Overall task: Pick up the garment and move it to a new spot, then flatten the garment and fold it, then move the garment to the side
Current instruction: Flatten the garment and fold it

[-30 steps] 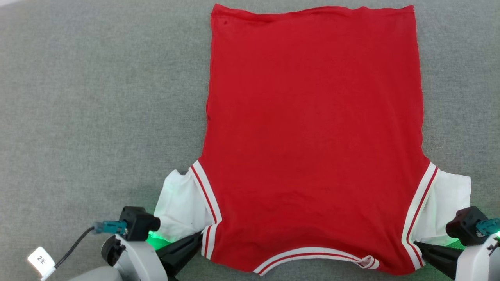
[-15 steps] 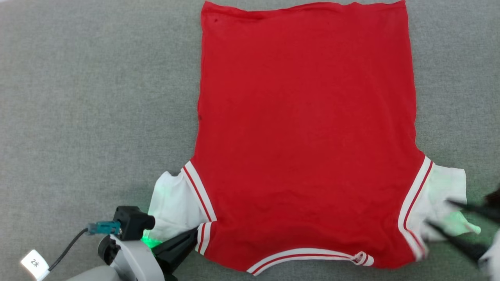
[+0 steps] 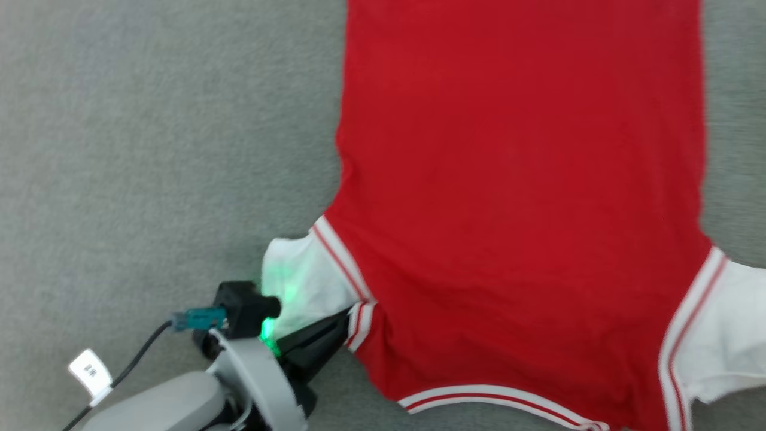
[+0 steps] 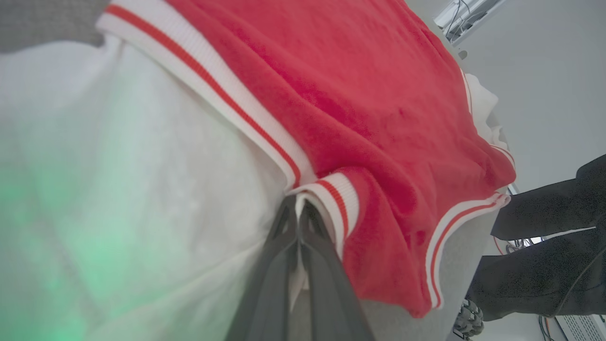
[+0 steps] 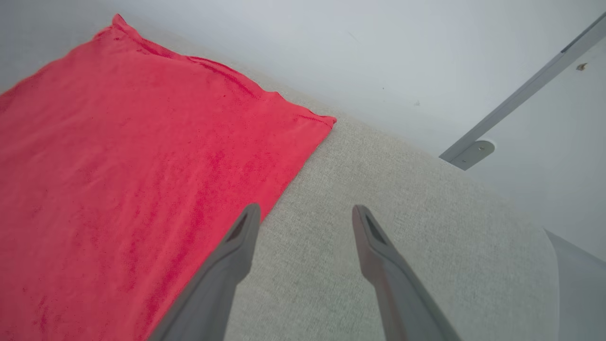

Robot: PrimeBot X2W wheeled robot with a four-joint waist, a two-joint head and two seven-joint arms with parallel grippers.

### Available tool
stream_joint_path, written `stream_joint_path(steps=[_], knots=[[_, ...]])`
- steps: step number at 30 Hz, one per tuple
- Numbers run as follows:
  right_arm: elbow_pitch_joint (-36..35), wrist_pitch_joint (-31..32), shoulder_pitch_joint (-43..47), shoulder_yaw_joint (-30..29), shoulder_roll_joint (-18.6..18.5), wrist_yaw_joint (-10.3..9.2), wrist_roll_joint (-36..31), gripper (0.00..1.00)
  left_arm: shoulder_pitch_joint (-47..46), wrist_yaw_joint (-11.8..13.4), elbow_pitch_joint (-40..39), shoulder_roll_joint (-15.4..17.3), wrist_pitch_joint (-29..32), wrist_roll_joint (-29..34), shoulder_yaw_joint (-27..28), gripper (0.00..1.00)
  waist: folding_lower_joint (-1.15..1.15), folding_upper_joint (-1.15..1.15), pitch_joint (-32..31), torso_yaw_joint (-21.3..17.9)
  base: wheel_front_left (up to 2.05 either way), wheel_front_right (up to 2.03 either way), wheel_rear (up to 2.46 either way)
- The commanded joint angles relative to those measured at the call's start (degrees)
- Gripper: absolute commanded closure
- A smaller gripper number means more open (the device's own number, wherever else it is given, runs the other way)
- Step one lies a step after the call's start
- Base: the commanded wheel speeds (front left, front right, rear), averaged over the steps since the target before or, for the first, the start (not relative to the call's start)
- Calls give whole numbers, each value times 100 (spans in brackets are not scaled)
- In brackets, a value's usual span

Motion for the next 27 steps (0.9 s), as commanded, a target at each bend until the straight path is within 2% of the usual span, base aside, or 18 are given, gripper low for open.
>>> stream_joint_path(steps=[1, 7, 13, 18, 25, 26, 27], knots=[[133, 158, -341, 52, 149, -9, -131, 0, -89, 12, 47, -198, 33, 7, -36, 100, 0, 0, 326, 357, 0, 0, 0], [1614, 1114, -2258, 534, 980, -10, -921, 0, -387, 12, 3, -417, 27, 134, -116, 100, 0, 0, 706, 801, 0, 0, 0], [3360, 2045, -3604, 549, 1635, -9, -1257, 0, -542, 13, -35, -541, 28, 186, -223, 100, 0, 0, 993, 1159, 0, 0, 0], [4321, 2736, -4298, 459, 1914, -9, -1597, 0, -616, 20, -29, -571, 23, 183, -280, 100, 0, 0, 1228, 1329, 0, 0, 0], [5107, 3045, -4489, 429, 2323, -8, -1952, 0, -692, 43, 59, -648, 39, 150, -331, 100, 0, 0, 1372, 1383, 0, 0, 0], [5139, 3058, -4493, 450, 2359, -7, -1957, 29, -703, 45, 66, -654, 36, 138, -331, 100, 0, 0, 1371, 1379, 0, 0, 0], [5153, 3040, -4499, 470, 2383, -3, -1965, 66, -717, 50, 77, -657, 33, 122, -328, 100, 0, 0, 1360, 1368, 0, 0, 0]])
